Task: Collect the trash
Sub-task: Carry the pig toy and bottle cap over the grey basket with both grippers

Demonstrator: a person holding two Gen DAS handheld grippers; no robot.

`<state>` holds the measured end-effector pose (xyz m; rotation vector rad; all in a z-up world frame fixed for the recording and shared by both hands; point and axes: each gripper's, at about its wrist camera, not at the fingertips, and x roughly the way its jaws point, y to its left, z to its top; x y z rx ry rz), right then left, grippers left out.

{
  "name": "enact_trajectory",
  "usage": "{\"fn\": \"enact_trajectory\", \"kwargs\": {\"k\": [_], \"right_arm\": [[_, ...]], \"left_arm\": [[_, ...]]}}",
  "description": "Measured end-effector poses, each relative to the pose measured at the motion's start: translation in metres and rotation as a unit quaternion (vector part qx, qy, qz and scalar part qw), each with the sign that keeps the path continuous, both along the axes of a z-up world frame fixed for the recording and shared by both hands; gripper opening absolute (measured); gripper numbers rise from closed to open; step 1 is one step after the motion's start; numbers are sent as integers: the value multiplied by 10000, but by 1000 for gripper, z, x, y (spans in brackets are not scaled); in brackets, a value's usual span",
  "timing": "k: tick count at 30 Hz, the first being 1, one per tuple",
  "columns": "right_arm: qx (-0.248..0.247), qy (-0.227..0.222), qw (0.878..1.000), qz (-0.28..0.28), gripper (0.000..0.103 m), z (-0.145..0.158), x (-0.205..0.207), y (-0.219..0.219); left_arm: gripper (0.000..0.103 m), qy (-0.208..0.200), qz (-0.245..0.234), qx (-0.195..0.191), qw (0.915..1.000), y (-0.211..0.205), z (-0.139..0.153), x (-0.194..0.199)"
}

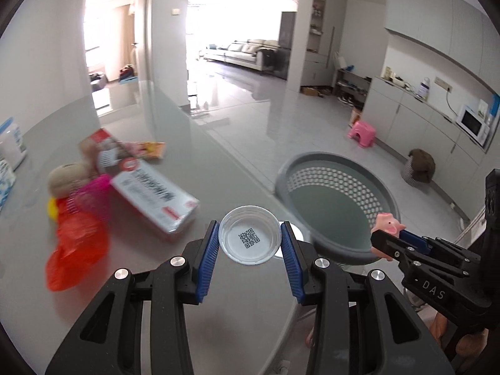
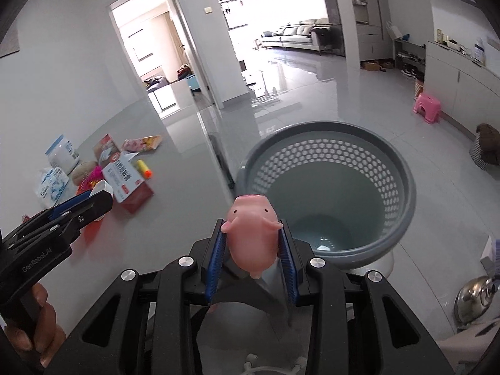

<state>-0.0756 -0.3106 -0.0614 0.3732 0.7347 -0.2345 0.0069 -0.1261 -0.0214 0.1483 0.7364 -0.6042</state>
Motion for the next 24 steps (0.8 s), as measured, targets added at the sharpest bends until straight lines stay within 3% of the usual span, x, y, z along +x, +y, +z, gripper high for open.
{"fn": "enact_trajectory", "kwargs": {"k": [6,13,24], "right_arm": [[148,-102,9987,-479,33,-9,-7,-50],[322,-141,9974,-623,33,-24,-3,-96],[461,76,9970,-610,32,-43,20,-116]], "left_arm": [[39,126,-390,178,9990,-65,-13,11],[39,103,-658,342,9972,-123,-25,20],[39,396,-822,540,9944,-164,-53,38]]}}
